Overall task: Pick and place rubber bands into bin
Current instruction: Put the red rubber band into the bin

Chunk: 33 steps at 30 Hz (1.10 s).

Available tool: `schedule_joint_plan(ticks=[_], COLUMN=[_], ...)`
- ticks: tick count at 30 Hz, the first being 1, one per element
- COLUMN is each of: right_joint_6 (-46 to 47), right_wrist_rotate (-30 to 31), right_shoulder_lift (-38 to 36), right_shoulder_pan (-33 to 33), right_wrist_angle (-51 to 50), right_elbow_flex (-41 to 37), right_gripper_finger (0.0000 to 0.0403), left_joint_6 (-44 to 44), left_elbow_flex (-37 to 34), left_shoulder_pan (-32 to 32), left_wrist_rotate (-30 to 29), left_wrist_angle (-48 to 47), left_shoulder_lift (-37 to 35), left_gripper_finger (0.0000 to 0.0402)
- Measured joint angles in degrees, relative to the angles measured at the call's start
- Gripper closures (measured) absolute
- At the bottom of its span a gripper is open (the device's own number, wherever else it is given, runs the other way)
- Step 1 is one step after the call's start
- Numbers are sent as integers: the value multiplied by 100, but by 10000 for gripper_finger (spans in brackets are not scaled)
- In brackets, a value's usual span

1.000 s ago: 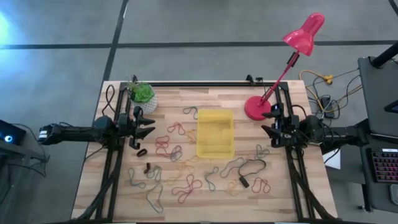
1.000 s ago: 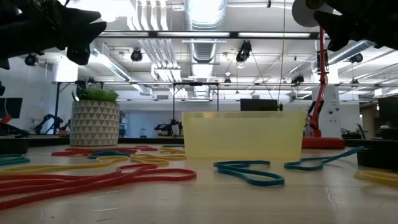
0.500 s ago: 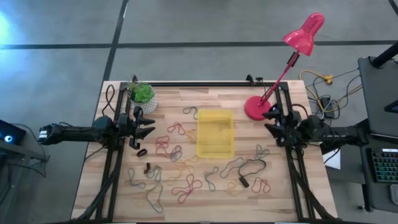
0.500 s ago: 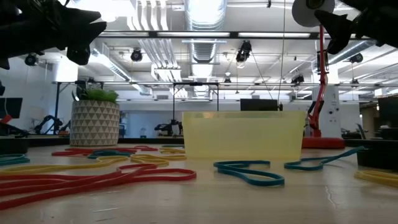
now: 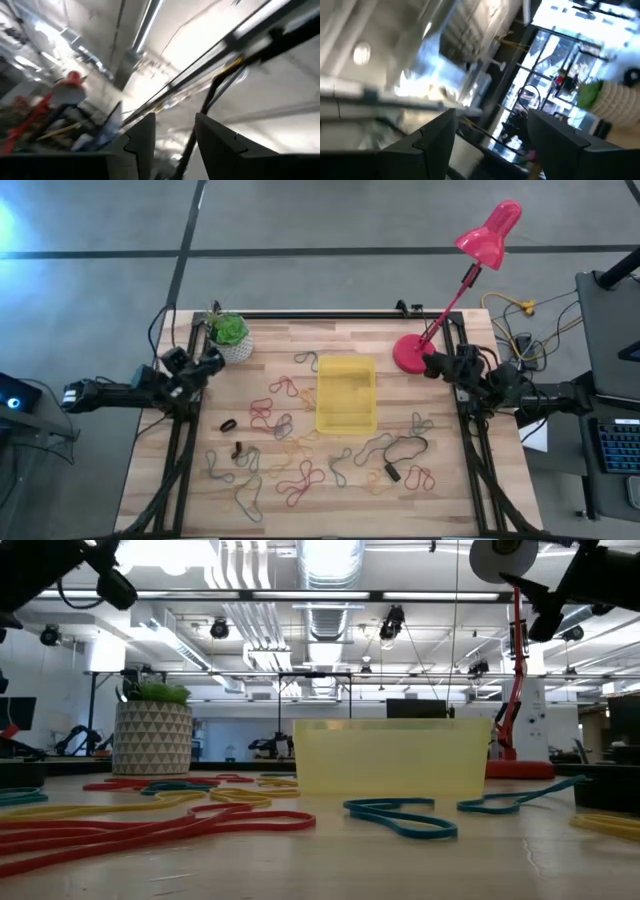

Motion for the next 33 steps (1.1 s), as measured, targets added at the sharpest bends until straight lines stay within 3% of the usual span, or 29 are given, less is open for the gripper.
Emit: schedule_joint_plan(ticks=[2, 7, 11, 21, 25, 28, 33], right_joint_6=[61, -983, -760, -1675, -2259, -2554, -3323], right_wrist_rotate=[162, 285, 178, 53, -690, -1331, -1902], right_shoulder_lift=[6, 14, 110, 750, 1043, 1343, 1905], right_shoulder_pan=[3, 9, 18, 14, 14, 14, 18], right_wrist_angle=[-69, -541, -832, -518, -544, -643, -1642], right_elbow_flex=[0, 0, 0, 165, 541, 976, 1971], right_gripper_finger=[172, 172, 172, 172, 172, 172, 172], left_joint_6=[-74, -129, -59, -128, 37, -100, -93], left_elbow_flex=[2, -2, -2, -2, 0, 7, 9], left_shoulder_pan=[0, 0, 3, 3, 6, 4, 11], left_wrist_rotate=[2, 296, 399, 429, -192, -85, -667], left_wrist_angle=[274, 383, 356, -159, -704, -663, -686], left_shoulder_lift=[-34, -161, -126, 265, 584, 869, 1208], left_gripper_finger=[279, 279, 279, 279, 279, 279, 279])
